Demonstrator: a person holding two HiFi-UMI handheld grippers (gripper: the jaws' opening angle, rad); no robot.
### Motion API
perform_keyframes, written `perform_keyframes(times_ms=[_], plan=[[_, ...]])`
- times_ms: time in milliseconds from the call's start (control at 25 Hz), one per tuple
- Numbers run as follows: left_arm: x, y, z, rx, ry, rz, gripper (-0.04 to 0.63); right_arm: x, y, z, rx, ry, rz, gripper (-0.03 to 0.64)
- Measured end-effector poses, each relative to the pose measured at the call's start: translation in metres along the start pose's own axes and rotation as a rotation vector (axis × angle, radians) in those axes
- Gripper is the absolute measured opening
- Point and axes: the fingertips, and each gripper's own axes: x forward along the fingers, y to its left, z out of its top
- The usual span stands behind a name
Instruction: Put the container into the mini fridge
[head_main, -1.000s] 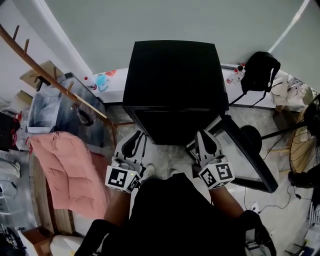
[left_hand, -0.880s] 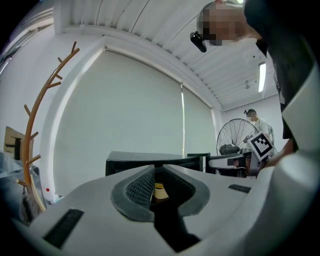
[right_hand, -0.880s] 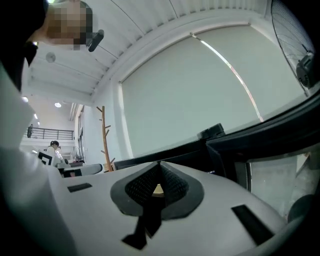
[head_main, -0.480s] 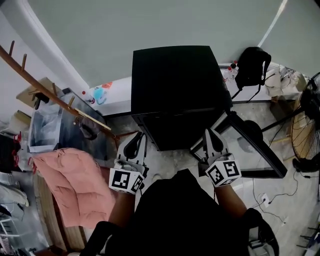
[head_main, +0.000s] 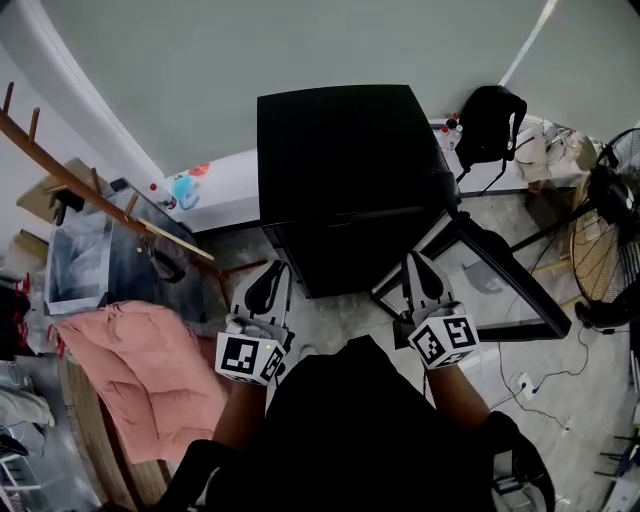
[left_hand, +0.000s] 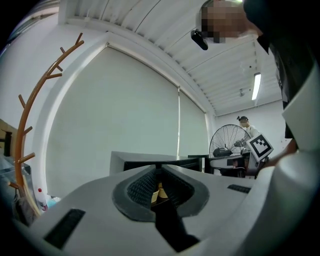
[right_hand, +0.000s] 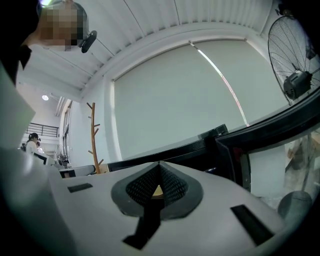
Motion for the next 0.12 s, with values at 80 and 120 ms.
perform_keyframes(times_ms=[80, 120], plan=[[-0.0006, 0.0003, -0.0018, -0.012, 0.003, -0.006, 0.049, 0.0002, 0.0018, -0.0013, -0.001, 0.005, -0.005, 0.031], [-0.0009, 0.0006, -0.0025, -0.018, 0.005, -0.009, 0.049, 0.0004, 0.0030, -0.0018, -0.002, 0.007, -0.007, 0.031]])
